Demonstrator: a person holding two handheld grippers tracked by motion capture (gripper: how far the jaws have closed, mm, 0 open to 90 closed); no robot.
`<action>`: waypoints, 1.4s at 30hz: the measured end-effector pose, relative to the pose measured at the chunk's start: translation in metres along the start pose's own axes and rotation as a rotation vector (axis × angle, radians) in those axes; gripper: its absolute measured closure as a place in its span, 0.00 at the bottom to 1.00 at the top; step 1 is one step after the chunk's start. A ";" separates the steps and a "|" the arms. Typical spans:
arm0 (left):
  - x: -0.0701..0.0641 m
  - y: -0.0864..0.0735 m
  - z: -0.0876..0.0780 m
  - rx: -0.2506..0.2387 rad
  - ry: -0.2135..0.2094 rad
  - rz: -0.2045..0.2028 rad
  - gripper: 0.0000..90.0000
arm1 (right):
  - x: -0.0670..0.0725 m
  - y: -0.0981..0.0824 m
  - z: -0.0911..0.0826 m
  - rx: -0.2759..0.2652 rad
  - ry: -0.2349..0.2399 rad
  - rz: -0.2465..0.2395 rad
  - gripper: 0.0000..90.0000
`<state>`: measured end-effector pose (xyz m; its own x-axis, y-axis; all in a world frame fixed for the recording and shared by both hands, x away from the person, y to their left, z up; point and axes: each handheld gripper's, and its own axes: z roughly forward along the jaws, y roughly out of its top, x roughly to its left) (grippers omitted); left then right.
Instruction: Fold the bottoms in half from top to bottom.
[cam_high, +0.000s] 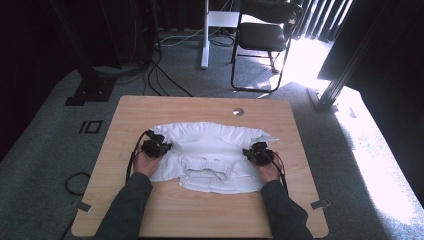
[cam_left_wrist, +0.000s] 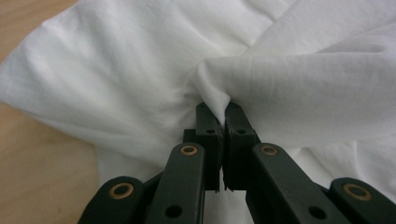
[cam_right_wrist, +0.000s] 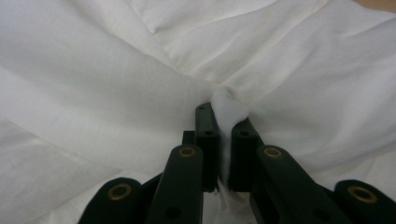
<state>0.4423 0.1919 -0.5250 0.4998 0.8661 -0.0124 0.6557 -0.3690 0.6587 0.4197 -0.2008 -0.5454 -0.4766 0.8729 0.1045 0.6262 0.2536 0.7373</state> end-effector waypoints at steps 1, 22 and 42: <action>0.003 0.003 0.003 -0.003 -0.004 -0.016 0.98 | -0.001 0.002 0.002 -0.003 -0.002 0.001 0.95; 0.016 0.073 -0.096 -0.313 -0.063 -0.027 0.99 | -0.026 0.087 -0.068 -0.251 -0.047 -0.012 0.96; 0.009 0.090 -0.136 -0.430 -0.095 -0.009 0.99 | -0.025 0.111 -0.107 -0.388 -0.071 -0.023 0.96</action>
<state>0.4284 0.2125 -0.3635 0.5584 0.8262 -0.0752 0.3752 -0.1706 0.9111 0.4353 -0.2384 -0.3946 -0.4355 0.8989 0.0485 0.3297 0.1091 0.9378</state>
